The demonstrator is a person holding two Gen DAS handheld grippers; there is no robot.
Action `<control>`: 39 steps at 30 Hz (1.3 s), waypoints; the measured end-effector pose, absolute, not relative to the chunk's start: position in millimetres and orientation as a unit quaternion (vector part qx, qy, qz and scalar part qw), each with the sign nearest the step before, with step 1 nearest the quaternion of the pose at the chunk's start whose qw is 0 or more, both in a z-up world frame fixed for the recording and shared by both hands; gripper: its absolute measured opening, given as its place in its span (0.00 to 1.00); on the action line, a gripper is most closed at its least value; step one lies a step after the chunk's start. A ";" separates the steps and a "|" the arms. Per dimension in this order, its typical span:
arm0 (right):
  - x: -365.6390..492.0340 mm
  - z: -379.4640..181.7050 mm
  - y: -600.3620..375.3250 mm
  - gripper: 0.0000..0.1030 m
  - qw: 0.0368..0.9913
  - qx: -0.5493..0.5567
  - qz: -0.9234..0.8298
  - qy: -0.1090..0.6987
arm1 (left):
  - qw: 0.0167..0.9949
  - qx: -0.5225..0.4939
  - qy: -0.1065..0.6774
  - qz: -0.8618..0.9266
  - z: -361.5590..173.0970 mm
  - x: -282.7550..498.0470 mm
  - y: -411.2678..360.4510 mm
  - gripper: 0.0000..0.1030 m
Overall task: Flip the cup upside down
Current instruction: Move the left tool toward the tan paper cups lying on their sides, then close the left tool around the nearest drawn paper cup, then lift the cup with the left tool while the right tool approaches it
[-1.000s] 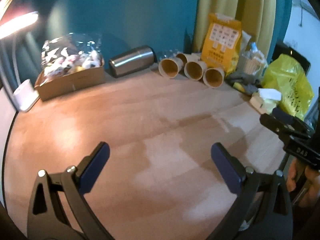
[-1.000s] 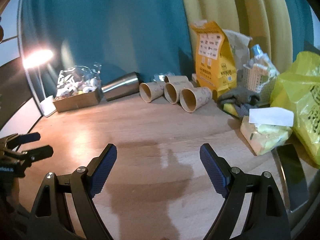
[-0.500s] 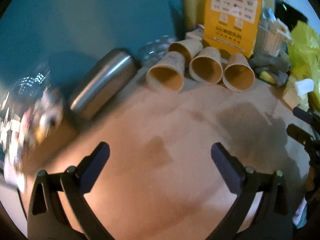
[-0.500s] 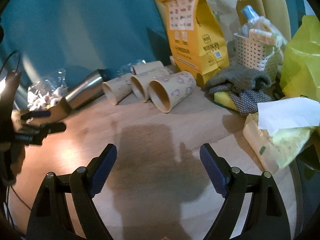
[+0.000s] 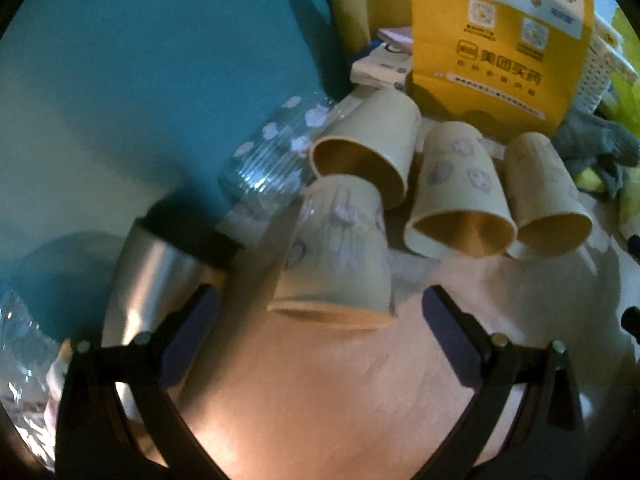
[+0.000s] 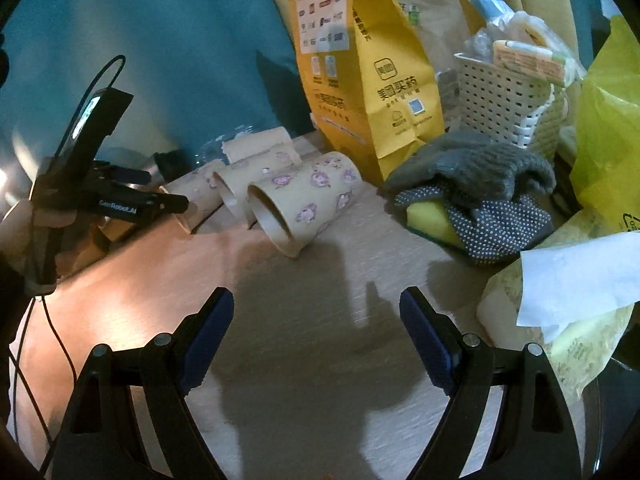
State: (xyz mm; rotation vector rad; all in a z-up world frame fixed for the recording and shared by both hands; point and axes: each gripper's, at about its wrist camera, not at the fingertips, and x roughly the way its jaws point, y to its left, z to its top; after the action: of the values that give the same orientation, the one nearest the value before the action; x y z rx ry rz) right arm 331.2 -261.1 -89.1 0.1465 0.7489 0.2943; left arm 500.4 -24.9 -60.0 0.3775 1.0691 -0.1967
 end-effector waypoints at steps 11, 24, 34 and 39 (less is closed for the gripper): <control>325.8 -88.6 -256.4 0.85 0.916 0.070 0.148 0.365 | 0.814 0.139 0.555 -0.105 -82.5 515.5 -23.6 0.70; 259.4 -69.8 -238.5 0.85 0.909 0.074 0.202 0.356 | 0.827 0.049 0.553 -0.095 -41.6 365.3 -19.8 0.69; 173.0 -80.6 -227.1 0.85 0.880 0.069 0.266 0.387 | 0.823 -0.110 0.556 -0.038 -52.2 195.5 -14.2 0.69; 144.2 -89.2 -226.2 0.85 0.867 0.059 0.282 0.406 | 0.807 -0.203 0.553 -0.024 -67.1 127.4 -15.9 0.69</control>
State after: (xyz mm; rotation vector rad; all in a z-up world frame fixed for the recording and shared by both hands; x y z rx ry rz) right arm 144.2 -226.2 -89.2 0.1228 0.8506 0.5895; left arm 127.4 -15.9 -67.1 -0.4347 1.1840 -0.0518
